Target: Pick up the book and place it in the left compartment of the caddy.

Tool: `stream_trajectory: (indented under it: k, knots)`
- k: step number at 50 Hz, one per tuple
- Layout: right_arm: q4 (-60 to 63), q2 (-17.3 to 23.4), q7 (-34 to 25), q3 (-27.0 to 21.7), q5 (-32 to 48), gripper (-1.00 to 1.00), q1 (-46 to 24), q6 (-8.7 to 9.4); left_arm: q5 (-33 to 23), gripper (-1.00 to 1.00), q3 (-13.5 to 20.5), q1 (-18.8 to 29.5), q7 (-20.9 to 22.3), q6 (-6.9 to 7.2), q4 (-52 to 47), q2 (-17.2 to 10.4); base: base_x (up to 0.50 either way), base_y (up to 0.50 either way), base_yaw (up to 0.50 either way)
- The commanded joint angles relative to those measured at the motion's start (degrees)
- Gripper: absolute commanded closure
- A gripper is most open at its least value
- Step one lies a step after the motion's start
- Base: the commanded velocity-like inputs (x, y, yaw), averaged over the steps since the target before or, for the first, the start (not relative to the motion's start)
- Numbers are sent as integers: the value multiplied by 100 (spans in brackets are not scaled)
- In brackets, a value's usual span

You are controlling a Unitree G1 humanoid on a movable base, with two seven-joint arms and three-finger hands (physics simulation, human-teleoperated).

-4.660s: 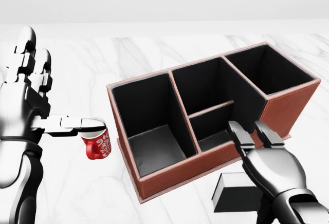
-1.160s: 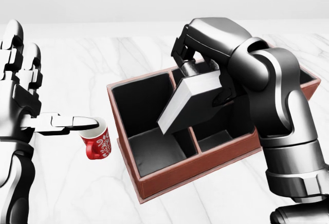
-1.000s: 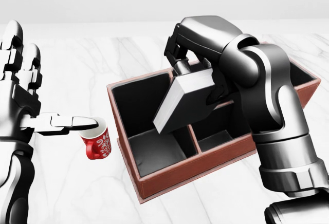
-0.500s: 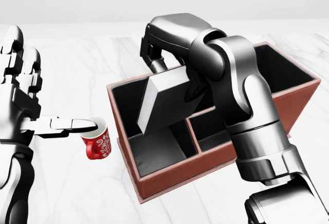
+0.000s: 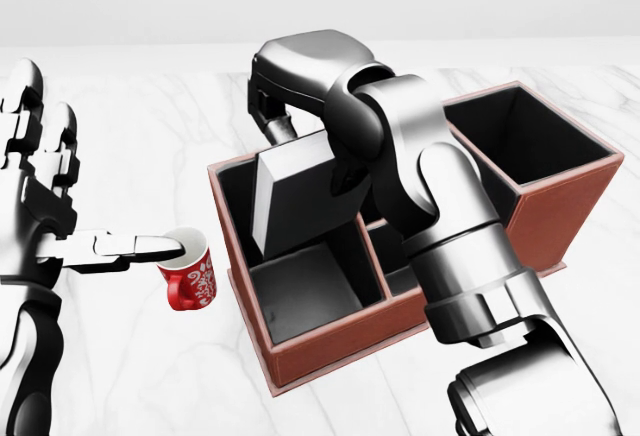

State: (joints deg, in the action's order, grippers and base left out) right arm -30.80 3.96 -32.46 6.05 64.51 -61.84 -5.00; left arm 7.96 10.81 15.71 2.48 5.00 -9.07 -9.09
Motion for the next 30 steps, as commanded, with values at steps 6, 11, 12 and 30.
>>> stream_trajectory:
  k: [6,11,12,30]
  knots:
    - [-648,-69,584,-36,403,100,-280,0,41,-100,31,-62,2,0,-25,-13,0,0,0]
    - [-751,-125,681,-19,451,100,-269,0,41,-100,35,-63,7,0,1,-15,0,0,0]
    - [-757,-133,702,-15,459,100,-259,0,44,-100,40,-57,8,0,9,-18,0,0,0]
    - [-1516,-229,1356,60,608,100,-402,0,40,-100,27,-75,10,0,62,-2,0,0,0]
